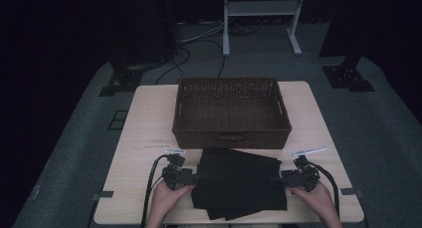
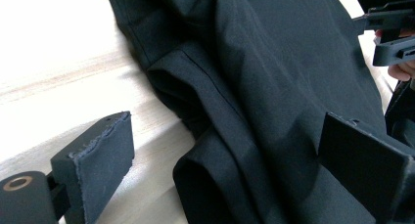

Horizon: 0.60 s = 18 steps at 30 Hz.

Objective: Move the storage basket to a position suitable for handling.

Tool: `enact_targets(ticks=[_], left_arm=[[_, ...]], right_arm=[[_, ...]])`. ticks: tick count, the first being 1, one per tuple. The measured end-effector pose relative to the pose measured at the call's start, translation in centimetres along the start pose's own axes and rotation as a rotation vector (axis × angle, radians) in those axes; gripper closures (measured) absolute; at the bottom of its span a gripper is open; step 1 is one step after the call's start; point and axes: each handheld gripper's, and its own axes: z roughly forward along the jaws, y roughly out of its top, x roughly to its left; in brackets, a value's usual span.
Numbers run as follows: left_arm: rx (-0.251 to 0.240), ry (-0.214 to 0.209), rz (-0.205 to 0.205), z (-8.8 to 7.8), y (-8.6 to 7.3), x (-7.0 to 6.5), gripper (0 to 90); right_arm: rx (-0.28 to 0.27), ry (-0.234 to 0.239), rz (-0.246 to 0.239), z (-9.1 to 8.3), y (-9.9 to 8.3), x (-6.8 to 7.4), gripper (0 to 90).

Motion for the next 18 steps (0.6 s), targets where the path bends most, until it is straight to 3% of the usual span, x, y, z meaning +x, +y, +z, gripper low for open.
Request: enact_targets(ticks=[18], left_arm=[[0.022,-0.009,0.002,0.9,0.1,-0.4,11.2]], right_arm=[[0.034,0.006,-0.005,1.3,0.8,1.1,25.2]])
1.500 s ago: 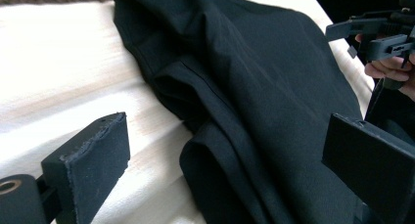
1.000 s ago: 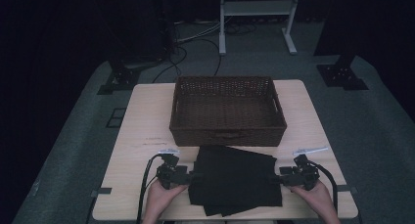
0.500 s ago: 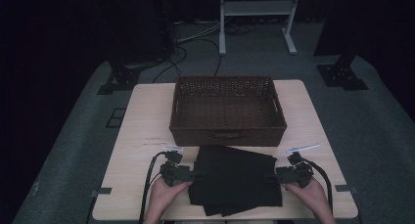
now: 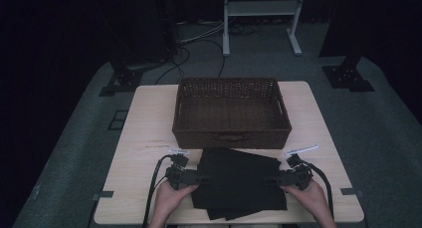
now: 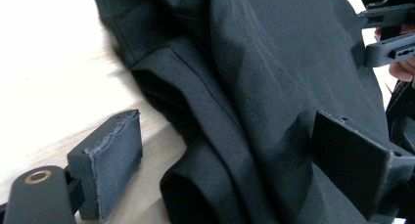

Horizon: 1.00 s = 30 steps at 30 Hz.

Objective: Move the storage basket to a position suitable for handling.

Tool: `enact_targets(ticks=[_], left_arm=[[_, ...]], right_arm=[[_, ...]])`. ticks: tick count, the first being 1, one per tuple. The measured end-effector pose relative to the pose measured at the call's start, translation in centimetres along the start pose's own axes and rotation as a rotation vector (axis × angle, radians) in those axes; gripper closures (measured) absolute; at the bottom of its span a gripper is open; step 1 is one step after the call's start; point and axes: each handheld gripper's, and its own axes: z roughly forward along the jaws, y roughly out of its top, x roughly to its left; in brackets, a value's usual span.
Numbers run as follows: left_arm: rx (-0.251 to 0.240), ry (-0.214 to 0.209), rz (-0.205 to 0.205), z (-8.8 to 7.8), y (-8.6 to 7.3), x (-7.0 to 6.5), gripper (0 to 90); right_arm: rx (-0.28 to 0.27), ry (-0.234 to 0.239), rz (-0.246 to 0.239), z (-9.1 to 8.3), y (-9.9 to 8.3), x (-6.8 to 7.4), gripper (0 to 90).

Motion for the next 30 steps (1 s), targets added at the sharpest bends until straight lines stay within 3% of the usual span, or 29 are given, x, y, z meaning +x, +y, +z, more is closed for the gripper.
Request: enact_targets(ticks=[16,30], left_arm=[[0.044,-0.011,0.045,1.6,0.8,-1.3,14.1],[0.075,0.008,0.102,2.4,1.3,-2.0,32.4]], right_arm=[[0.044,-0.035,-0.039,0.8,0.7,0.9,41.4],[0.096,-0.039,-0.103,1.6,1.2,1.6,61.2]])
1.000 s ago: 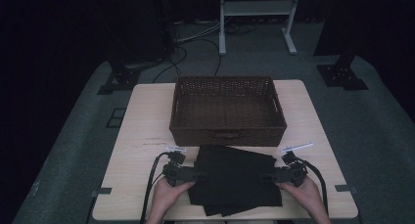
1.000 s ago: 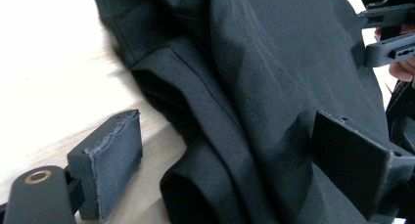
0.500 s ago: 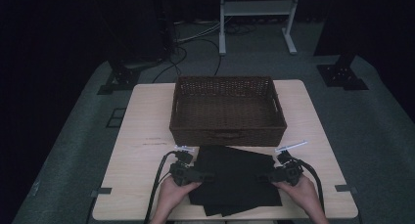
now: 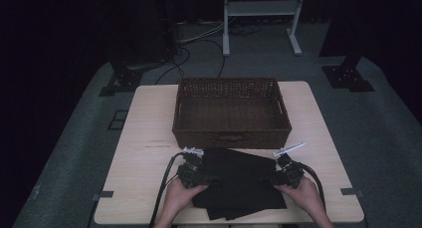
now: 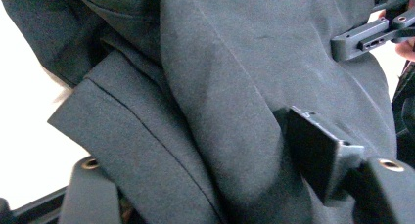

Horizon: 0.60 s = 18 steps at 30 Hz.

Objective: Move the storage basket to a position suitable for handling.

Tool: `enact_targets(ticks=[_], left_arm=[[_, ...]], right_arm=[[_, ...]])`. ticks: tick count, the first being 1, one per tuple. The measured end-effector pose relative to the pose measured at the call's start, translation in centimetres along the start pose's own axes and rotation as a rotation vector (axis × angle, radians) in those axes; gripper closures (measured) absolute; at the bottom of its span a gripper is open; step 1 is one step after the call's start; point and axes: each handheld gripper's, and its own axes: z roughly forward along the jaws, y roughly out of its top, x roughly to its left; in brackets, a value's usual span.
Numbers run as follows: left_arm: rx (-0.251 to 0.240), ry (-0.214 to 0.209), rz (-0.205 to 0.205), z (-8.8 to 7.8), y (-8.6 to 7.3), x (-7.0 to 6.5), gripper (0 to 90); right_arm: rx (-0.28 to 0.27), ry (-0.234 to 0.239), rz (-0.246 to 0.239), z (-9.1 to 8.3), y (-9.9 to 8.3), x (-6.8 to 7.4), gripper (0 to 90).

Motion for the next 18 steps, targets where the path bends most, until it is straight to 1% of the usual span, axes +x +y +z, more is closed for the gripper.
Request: enact_targets(ticks=[4,7,8,13,15,16,17,18], left_arm=[[0.018,0.005,0.020,0.2,0.3,-0.1,38.7],[0.022,-0.001,0.024,0.2,0.3,-0.1,46.1],[0.027,-0.011,0.034,0.3,0.4,0.0,50.4],[0.036,-0.014,0.071,0.2,0.7,-0.3,62.2],[0.038,-0.016,0.079,0.2,0.7,-0.4,65.1],[0.034,-0.023,0.090,0.1,0.7,-0.4,66.1],[0.028,-0.030,0.105,0.0,0.6,-0.4,66.7],[0.027,-0.036,0.109,-0.1,0.6,-0.4,67.6]], right_arm=[[0.017,-0.001,-0.021,0.2,0.2,0.2,66.5],[0.027,-0.002,-0.037,0.3,0.4,0.4,70.6],[0.029,0.001,-0.047,0.4,0.4,0.5,72.2],[0.025,-0.010,-0.078,0.4,0.5,0.8,75.3],[0.018,-0.011,-0.084,0.4,0.5,0.9,75.8],[0.012,-0.015,-0.096,0.2,0.5,1.0,76.4],[0.011,-0.013,-0.098,0.1,0.5,1.1,76.6],[0.013,-0.013,-0.100,0.0,0.5,1.1,76.8]])
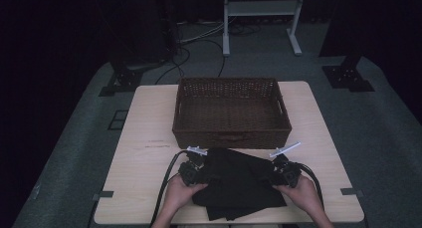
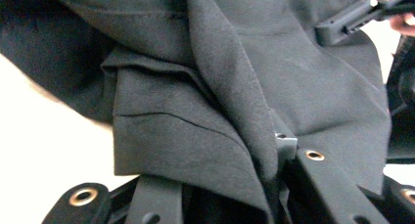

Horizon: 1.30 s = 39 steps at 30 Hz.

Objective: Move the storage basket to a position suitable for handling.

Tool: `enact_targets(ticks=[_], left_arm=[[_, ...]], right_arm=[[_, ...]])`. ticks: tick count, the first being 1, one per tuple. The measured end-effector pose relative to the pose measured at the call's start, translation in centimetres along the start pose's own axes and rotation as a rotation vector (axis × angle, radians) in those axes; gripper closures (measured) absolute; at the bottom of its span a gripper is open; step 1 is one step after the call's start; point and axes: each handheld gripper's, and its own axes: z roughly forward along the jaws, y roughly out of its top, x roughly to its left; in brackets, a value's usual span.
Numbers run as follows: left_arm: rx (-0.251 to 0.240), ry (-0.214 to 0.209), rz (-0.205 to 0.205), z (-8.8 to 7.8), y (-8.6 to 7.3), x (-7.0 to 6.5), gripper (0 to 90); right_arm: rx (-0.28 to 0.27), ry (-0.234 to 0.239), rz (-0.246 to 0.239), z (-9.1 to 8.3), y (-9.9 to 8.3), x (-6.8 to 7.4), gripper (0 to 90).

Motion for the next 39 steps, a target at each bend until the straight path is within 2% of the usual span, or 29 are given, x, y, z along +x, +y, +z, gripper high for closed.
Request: enact_targets(ticks=[5,11,19,34,39], left_arm=[[-0.019,-0.026,0.002,-0.6,-0.1,0.1,69.1],[-0.031,-0.022,0.021,-1.7,0.2,-0.7,69.7],[-0.039,-0.004,0.057,-2.9,1.1,-1.7,70.0],[-0.050,0.007,0.087,-3.6,2.1,-2.5,70.0],[-0.057,0.002,0.094,-4.2,2.6,-2.8,69.9]], right_arm=[[-0.005,0.010,-0.010,-0.6,0.1,0.3,77.0],[-0.024,0.023,-0.031,-1.8,0.4,1.1,77.0],[-0.048,0.010,-0.059,-3.0,0.9,2.1,77.1],[-0.071,-0.008,-0.095,-4.7,1.8,2.9,77.4],[-0.085,-0.005,-0.094,-5.3,2.0,3.1,77.4]])
